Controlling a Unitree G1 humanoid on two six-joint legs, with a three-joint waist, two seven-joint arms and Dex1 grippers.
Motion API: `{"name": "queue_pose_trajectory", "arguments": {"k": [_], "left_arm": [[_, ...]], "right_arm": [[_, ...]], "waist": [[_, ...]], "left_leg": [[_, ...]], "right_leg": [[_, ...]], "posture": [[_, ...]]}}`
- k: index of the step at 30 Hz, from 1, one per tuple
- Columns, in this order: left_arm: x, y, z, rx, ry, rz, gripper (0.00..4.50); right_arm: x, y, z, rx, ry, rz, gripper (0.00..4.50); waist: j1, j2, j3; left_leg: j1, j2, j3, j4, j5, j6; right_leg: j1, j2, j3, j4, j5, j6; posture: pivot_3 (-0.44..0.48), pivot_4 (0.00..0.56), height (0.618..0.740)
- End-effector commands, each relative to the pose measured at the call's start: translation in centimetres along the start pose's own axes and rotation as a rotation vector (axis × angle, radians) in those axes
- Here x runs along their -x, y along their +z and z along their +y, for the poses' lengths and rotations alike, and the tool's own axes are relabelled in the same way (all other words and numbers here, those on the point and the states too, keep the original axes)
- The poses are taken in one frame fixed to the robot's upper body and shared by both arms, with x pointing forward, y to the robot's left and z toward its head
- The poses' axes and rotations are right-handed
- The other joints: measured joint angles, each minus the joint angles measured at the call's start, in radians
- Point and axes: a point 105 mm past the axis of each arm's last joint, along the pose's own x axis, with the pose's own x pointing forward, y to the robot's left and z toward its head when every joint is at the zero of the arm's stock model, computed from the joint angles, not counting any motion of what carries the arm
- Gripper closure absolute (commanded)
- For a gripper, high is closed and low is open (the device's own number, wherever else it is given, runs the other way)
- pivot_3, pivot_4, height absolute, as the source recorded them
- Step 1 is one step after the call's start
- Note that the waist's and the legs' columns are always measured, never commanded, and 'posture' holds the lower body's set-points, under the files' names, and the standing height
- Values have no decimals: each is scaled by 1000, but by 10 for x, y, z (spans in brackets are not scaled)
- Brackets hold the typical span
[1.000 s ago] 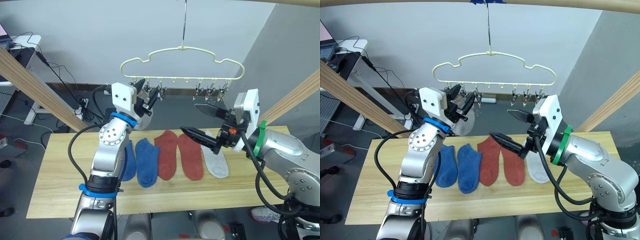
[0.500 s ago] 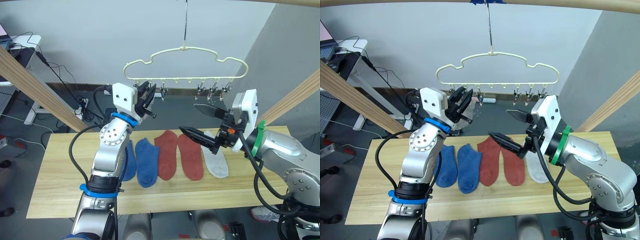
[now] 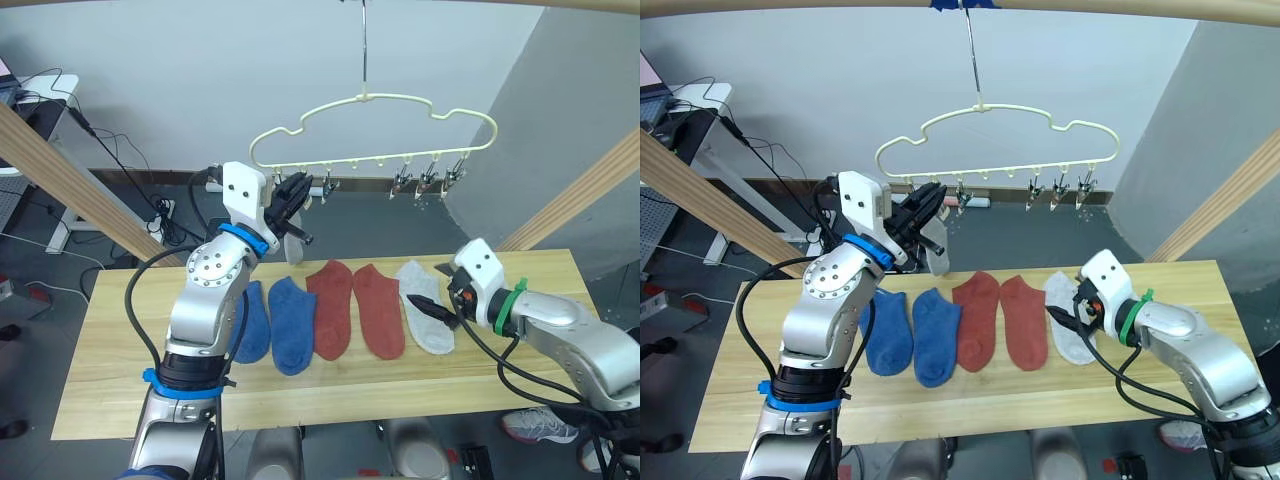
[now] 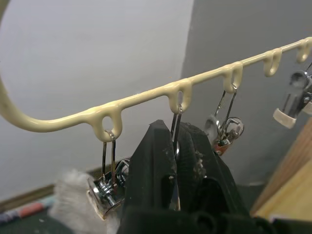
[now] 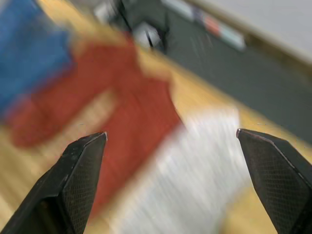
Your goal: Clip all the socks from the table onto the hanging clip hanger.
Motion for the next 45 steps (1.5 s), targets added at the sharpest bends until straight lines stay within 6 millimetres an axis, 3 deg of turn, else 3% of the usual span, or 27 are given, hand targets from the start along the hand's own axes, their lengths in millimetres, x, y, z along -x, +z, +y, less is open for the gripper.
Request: {"name": "queue_pose_trajectory", "arguments": {"k": [1,5,9,11,13,19,23,28,33,40,45], "left_arm": [[8,-10,-2,48,-39,77,4498],[12,-14,-4,69,-47,107,4498],[16,-14,-11,94,-68,122,4498],[19,-16,-14,105,-82,144,4500],[21,-16,-15,114,-96,165,4500],[27,-20,-14,162,-118,219,4500],[26,-16,-8,318,-126,237,4500],[27,-5,-6,565,-174,239,4500],[28,0,-1,918,-245,251,4500],[22,0,1,1062,-211,249,4500],[23,-1,-3,1081,-192,251,4500]], "right_arm": [[-18,-13,-6,94,9,35,0],[-39,-30,-16,111,-7,76,0],[-48,-46,-18,116,12,120,0],[-48,-51,-17,120,25,132,384],[-48,-54,-17,122,35,133,909],[-41,-54,-13,131,54,112,3105],[-22,-42,-17,177,30,64,4483],[5,-14,-14,246,26,-21,4483],[31,42,28,225,164,-200,4483],[23,93,66,175,212,-358,4483],[16,108,75,164,230,-388,4483]], "waist": [[-5,0,0],[-4,0,0],[-1,0,0],[-1,0,0],[0,0,0],[2,0,0],[6,0,0],[3,0,0],[-1,0,0],[0,0,0],[5,0,0]], "left_leg": [[1,0,1,0,0,0],[4,0,1,0,0,0],[5,0,1,1,1,-1],[6,0,1,1,1,-1],[7,0,0,1,1,-1],[15,0,0,1,1,-1],[16,0,0,1,1,-1],[15,0,0,1,1,-1],[15,0,-1,1,1,-1],[14,0,-1,1,1,-1],[14,0,-1,-1,1,-2]], "right_leg": [[0,0,1,2,0,0],[1,1,1,5,0,0],[1,0,2,6,0,0],[2,0,2,6,0,0],[3,0,2,7,0,0],[11,0,2,6,0,0],[12,0,2,5,-1,0],[12,0,2,5,-1,1],[12,1,1,5,-1,1],[12,0,1,4,0,0],[11,0,1,3,0,0]], "posture": [[-145,319,740],[-127,321,740],[-120,319,740],[-104,320,740],[-98,317,740],[-98,311,740],[-101,305,740],[-116,303,740],[-140,305,740],[-146,311,740],[-140,313,740]]}}
